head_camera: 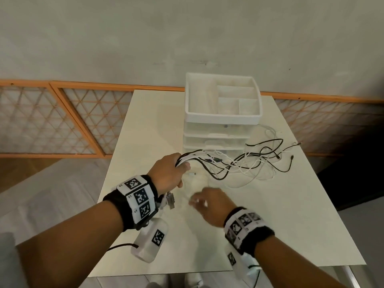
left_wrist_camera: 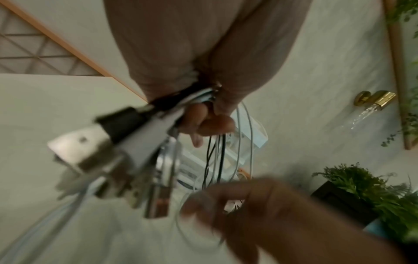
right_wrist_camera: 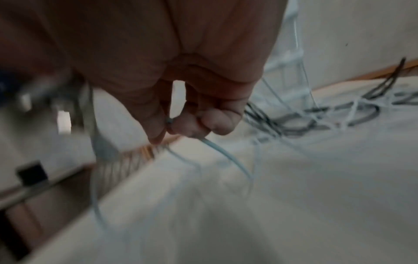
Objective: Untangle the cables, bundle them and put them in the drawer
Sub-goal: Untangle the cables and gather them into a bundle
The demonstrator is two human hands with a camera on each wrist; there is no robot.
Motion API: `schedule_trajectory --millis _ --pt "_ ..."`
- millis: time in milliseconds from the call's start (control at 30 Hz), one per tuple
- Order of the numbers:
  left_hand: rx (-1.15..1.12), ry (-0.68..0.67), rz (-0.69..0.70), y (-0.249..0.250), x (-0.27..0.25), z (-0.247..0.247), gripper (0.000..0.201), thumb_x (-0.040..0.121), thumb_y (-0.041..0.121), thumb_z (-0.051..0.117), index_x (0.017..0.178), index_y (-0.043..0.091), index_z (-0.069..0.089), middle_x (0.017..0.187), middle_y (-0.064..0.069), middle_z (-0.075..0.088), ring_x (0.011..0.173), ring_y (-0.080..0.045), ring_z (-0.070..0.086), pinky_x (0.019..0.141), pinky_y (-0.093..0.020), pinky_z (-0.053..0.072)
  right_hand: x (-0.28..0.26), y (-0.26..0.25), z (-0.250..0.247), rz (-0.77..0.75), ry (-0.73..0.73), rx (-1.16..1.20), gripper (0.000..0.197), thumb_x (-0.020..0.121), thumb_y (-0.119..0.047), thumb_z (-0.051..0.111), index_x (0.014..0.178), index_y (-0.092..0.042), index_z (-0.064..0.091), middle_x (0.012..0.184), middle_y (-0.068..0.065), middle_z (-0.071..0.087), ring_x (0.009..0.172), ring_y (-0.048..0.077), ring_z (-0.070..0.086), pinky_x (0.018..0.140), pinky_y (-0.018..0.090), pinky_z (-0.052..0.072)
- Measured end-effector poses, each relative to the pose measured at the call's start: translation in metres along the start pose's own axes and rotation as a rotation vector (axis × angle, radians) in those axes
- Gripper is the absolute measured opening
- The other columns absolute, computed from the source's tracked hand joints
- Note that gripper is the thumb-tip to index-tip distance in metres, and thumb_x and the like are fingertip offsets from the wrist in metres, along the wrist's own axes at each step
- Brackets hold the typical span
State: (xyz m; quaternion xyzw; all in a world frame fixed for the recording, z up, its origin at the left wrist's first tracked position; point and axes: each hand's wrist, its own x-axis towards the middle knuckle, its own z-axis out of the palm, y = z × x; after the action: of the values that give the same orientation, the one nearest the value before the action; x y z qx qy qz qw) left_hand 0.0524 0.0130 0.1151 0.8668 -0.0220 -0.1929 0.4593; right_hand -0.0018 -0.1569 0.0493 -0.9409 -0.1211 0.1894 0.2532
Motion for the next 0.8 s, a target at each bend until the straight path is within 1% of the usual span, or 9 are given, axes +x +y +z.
schedule_trajectory --millis 100,167,200,300,467,533,633,700,800 --pt "-0.170 -0.053 0.006 0.006 -0.001 0.011 0.019 0.103 0.027 0.044 0.108 0.015 0.057 0.081 0.005 0.073 0.044 -0.014 0.049 0.040 -0.020 0.034 -0.005 -0.011 -0.065 -0.130 0.357 0.207 0.014 0.093 -0.030 0.066 0.098 -0.025 0.078 0.085 0.003 0.070 0.077 0.016 0.061 0.077 0.027 0.047" --pt "-0.236 -0.048 -0.016 0.004 0.000 0.014 0.017 0.103 0.025 0.043 0.106 0.015 0.057 0.074 -0.001 0.072 0.042 -0.012 0.041 0.041 -0.020 0.032 -0.010 -0.006 -0.104 -0.094 0.490 0.262 0.013 0.091 -0.028 0.069 0.100 -0.025 0.078 0.088 0.000 0.071 0.078 0.015 0.063 0.077 0.026 0.050" --pt "-0.239 -0.043 -0.025 0.002 0.002 0.014 0.017 0.103 0.024 0.044 0.103 0.015 0.057 0.073 -0.003 0.071 0.041 -0.011 0.040 0.042 -0.021 0.032 -0.013 0.002 -0.121 -0.048 0.542 0.292 0.014 0.091 -0.029 0.069 0.101 -0.025 0.078 0.092 -0.001 0.072 0.079 0.016 0.064 0.079 0.031 0.053" --pt "-0.135 -0.041 -0.059 -0.010 0.004 0.005 0.021 0.102 0.025 0.044 0.100 0.009 0.057 0.068 -0.001 0.065 0.045 -0.012 0.041 0.043 -0.023 0.032 -0.021 0.033 -0.153 0.083 0.754 0.348 0.015 0.090 -0.034 0.069 0.102 -0.030 0.077 0.099 -0.003 0.072 0.082 0.021 0.068 0.085 0.045 0.056" --pt "0.180 -0.063 -0.133 -0.025 0.008 -0.014 0.021 0.100 0.025 0.043 0.091 0.009 0.054 0.072 -0.002 0.066 0.053 -0.017 0.046 0.048 -0.027 0.033 -0.030 0.079 -0.188 0.293 1.047 0.405 0.018 0.093 -0.029 0.064 0.108 -0.029 0.074 0.103 0.005 0.072 0.091 0.023 0.070 0.091 0.044 0.056" --pt "0.233 0.000 -0.168 -0.024 0.010 -0.018 0.022 0.100 0.024 0.044 0.090 0.006 0.054 0.080 -0.009 0.068 0.057 -0.020 0.048 0.052 -0.028 0.034 -0.026 0.093 -0.187 0.390 1.050 0.345 0.026 0.095 -0.026 0.059 0.119 -0.026 0.070 0.116 0.008 0.069 0.102 0.024 0.066 0.097 0.041 0.053" --pt "-0.016 0.058 -0.185 -0.010 0.009 -0.018 0.022 0.100 0.019 0.045 0.089 0.004 0.055 0.077 -0.010 0.066 0.049 -0.018 0.042 0.047 -0.025 0.033 -0.018 0.089 -0.166 0.435 0.764 0.173 0.057 0.090 -0.010 0.057 0.145 -0.023 0.046 0.150 0.008 0.041 0.122 0.029 0.055 0.105 0.032 0.041" --pt "-0.253 0.038 -0.166 0.007 0.006 -0.017 0.020 0.101 0.014 0.044 0.086 0.006 0.054 0.075 -0.011 0.064 0.045 -0.015 0.034 0.043 -0.023 0.029 -0.016 0.067 -0.144 0.361 0.648 0.099 0.074 0.082 -0.009 0.062 0.148 -0.030 0.037 0.152 0.004 0.028 0.112 0.028 0.059 0.103 0.040 0.047" --pt "-0.397 -0.029 -0.074 0.036 0.002 -0.014 0.016 0.101 0.013 0.046 0.092 0.006 0.057 0.077 -0.014 0.067 0.046 -0.015 0.032 0.042 -0.023 0.028 -0.014 0.014 -0.111 0.024 0.576 0.029 0.063 0.073 -0.023 0.072 0.133 -0.034 0.054 0.131 -0.004 0.043 0.079 0.011 0.055 0.079 0.034 0.055"
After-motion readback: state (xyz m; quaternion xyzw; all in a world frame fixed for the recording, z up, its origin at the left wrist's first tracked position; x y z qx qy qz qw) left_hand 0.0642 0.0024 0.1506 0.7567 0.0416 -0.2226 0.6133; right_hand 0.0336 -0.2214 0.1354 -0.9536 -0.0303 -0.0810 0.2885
